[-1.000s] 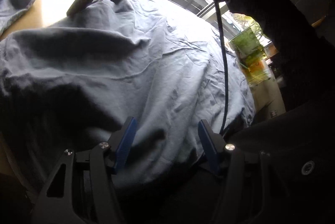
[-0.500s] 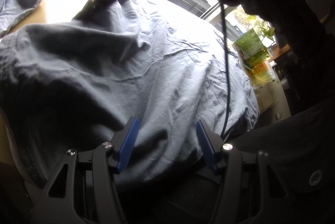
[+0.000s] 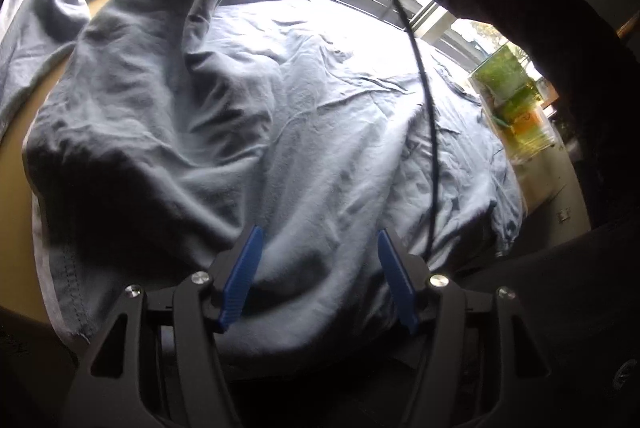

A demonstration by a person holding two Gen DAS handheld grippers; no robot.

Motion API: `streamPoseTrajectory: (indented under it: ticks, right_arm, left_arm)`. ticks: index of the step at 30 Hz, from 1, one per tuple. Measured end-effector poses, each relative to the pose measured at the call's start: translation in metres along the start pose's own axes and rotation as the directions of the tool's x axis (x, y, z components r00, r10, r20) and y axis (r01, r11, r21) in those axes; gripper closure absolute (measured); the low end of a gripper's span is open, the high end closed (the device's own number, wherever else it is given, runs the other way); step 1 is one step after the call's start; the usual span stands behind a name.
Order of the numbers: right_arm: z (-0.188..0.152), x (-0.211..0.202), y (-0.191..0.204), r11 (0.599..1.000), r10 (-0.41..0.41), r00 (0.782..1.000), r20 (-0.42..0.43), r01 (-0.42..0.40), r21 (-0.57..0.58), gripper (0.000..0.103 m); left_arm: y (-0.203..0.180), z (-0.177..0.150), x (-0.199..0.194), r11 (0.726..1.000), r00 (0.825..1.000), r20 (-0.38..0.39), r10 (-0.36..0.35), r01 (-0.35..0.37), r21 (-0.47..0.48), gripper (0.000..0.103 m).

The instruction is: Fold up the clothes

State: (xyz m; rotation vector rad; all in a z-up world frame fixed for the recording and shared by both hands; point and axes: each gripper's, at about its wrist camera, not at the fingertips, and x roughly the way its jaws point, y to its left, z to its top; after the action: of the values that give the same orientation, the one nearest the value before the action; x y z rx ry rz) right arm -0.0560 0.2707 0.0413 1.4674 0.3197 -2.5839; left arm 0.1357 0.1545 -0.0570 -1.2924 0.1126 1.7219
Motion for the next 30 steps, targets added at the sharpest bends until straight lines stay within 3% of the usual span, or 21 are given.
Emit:
streamPoseTrajectory:
  ticks: [1, 3, 4, 5, 7, 10, 12, 14, 17, 18, 19, 20, 23, 24, 27, 30]
  right_arm:
    - [0.001, 0.003, 0.009, 0.995, 0.093, 0.995, -0.035, -0.094, -0.025, 0.100]
    - [0.005, 0.014, 0.031, 0.954, 0.285, 0.947, -0.146, -0.296, -0.054, 0.086]
    - [0.007, 0.024, 0.044, 0.940, 0.323, 0.927, -0.191, -0.338, -0.053, 0.068]
    - [0.003, 0.020, 0.058, 0.933, 0.335, 0.915, -0.224, -0.356, -0.057, 0.056]
    - [0.008, 0.029, 0.069, 0.937, 0.303, 0.913, -0.272, -0.338, -0.090, 0.053]
    - [0.018, 0.049, 0.083, 0.942, 0.240, 0.910, -0.338, -0.303, -0.146, 0.037]
    - [0.023, 0.065, 0.085, 0.948, 0.199, 0.899, -0.390, -0.277, -0.156, 0.037]
    - [0.025, 0.078, 0.084, 0.941, 0.214, 0.869, -0.445, -0.306, -0.144, 0.037]
    - [0.016, 0.086, 0.095, 0.889, 0.306, 0.759, -0.575, -0.444, -0.112, 0.037]
    - [0.013, 0.085, 0.099, 0.882, 0.305, 0.748, -0.589, -0.455, -0.122, 0.043]
    - [0.011, 0.083, 0.104, 0.880, 0.294, 0.747, -0.596, -0.456, -0.137, 0.074]
    - [0.008, 0.082, 0.108, 0.877, 0.284, 0.746, -0.603, -0.456, -0.151, 0.094]
    - [0.006, 0.060, 0.118, 0.863, 0.289, 0.788, -0.544, -0.460, -0.207, 0.094]
    - [0.008, 0.049, 0.119, 0.865, 0.302, 0.813, -0.498, -0.453, -0.215, 0.094]
    - [0.021, 0.008, 0.111, 0.873, 0.347, 0.886, -0.307, -0.425, -0.240, 0.095]
    - [0.036, -0.028, 0.092, 0.894, 0.376, 0.922, -0.090, -0.387, -0.226, 0.095]
  left_arm:
    - [-0.001, 0.001, 0.000, 1.000, 1.000, -0.004, 0.001, -0.001, -0.003, 0.040]
    - [-0.005, 0.001, 0.002, 0.999, 0.999, -0.027, 0.018, -0.017, 0.048, 0.036]
    - [-0.007, 0.001, 0.002, 0.998, 0.999, -0.029, 0.024, -0.022, 0.059, 0.032]
    - [-0.008, 0.001, 0.003, 0.997, 0.999, -0.031, 0.030, -0.027, 0.069, 0.029]
    - [-0.004, -0.001, 0.001, 0.998, 0.999, -0.029, 0.035, -0.033, 0.062, 0.027]
    - [-0.001, -0.004, 0.000, 0.998, 0.999, -0.023, 0.041, -0.039, 0.053, 0.025]
    - [-0.001, -0.006, 0.000, 0.998, 0.999, -0.008, 0.041, -0.041, 0.051, 0.025]
    - [-0.003, -0.007, 0.000, 0.997, 0.999, -0.008, 0.054, -0.053, 0.056, 0.025]
    - [-0.004, -0.007, 0.001, 0.996, 0.998, -0.005, 0.060, -0.060, 0.059, 0.024]
    - [-0.004, -0.007, 0.002, 0.996, 0.998, -0.004, 0.062, -0.062, 0.062, 0.023]
    - [-0.005, -0.007, 0.003, 0.996, 0.998, -0.006, 0.065, -0.064, 0.068, 0.020]
    - [-0.006, -0.007, 0.003, 0.995, 0.998, -0.007, 0.067, -0.066, 0.073, 0.019]
    - [-0.010, -0.007, 0.007, 0.992, 0.996, -0.006, 0.090, -0.089, 0.093, 0.015]
    - [-0.011, -0.006, 0.008, 0.991, 0.995, -0.007, 0.096, -0.095, 0.097, 0.013]
    - [-0.011, -0.004, 0.010, 0.988, 0.993, -0.007, 0.119, -0.118, 0.096, 0.011]
    - [-0.007, -0.001, 0.010, 0.984, 0.988, -0.005, 0.157, -0.155, 0.091, 0.008]
